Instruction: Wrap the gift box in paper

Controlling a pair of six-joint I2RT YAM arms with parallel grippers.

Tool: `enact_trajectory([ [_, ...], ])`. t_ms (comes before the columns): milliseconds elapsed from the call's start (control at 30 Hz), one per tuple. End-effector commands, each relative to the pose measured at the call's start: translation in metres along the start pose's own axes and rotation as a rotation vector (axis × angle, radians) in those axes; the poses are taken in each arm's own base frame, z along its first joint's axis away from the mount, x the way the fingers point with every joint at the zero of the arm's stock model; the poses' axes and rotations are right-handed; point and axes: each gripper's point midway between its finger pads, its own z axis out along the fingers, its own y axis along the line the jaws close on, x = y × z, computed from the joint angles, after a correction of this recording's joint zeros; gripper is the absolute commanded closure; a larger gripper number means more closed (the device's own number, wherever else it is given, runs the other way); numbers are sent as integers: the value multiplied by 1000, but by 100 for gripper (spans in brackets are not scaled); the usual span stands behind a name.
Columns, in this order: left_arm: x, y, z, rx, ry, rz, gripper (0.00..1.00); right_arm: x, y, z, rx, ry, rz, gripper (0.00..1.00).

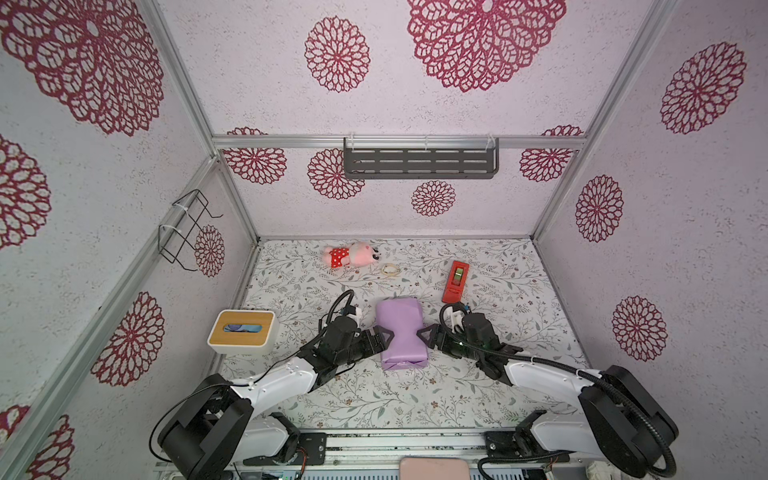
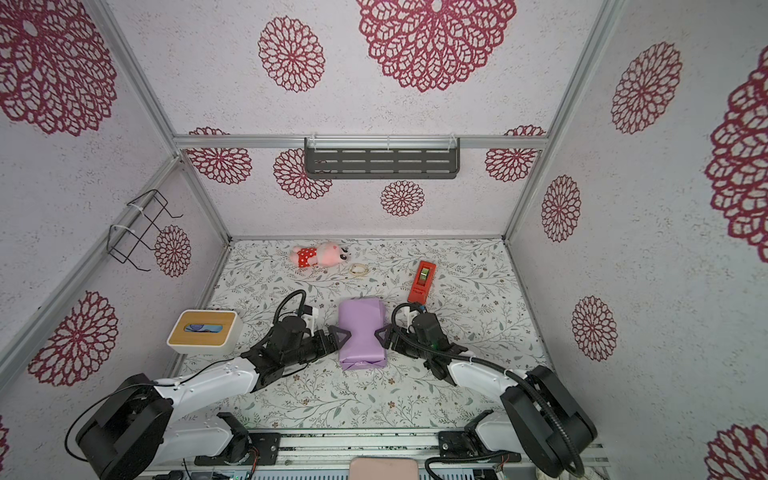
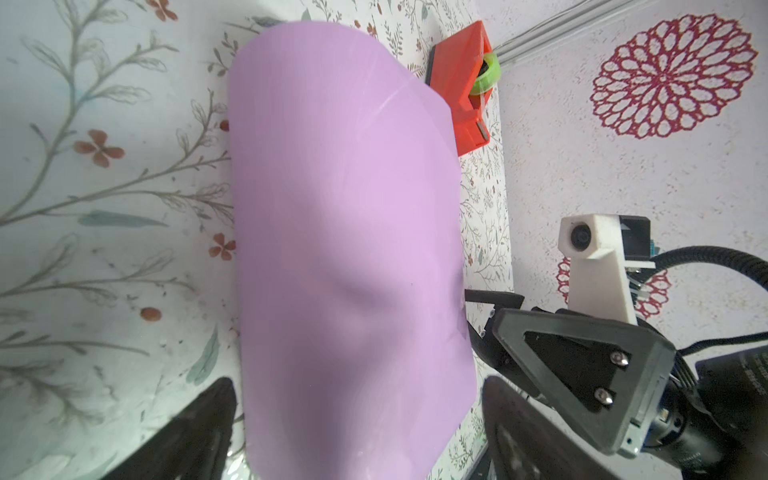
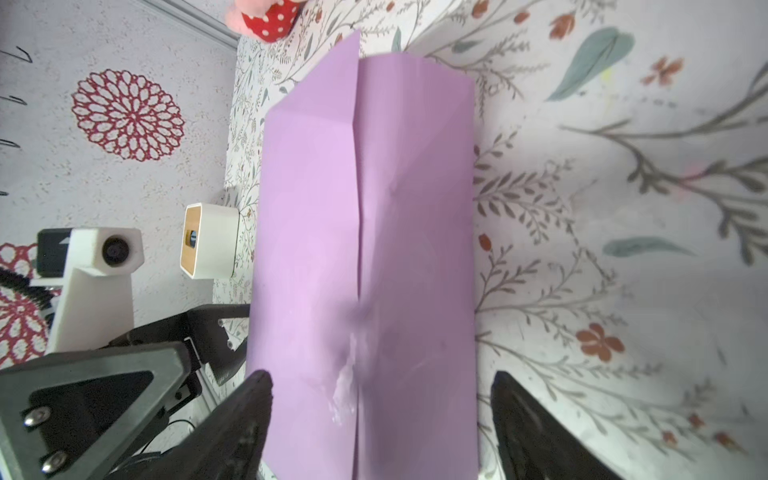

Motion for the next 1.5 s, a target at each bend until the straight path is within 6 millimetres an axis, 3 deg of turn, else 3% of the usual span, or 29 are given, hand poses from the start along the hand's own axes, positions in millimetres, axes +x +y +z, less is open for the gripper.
enact_trajectory([
  [0,-10,-3,14,-14,8,0,6,-14,10,15,-8,0,-38,15],
  [200,-13,-15,43,41,49,-19,12,-20,26,31,-92,5,-30,18],
  [400,-8,-22,50,86,68,-29,16,-14,34,36,-162,18,-12,24],
  [633,-13,-40,47,130,61,-10,16,-18,52,32,-239,11,-14,27],
  [967,-40,-82,31,214,-11,54,10,-36,85,13,-298,-50,-79,26],
  [1267,-61,-105,8,261,-101,100,6,-50,99,-1,-285,-101,-151,25],
  [1467,-59,-110,1,270,-97,117,6,-46,101,-8,-295,-129,-180,25],
])
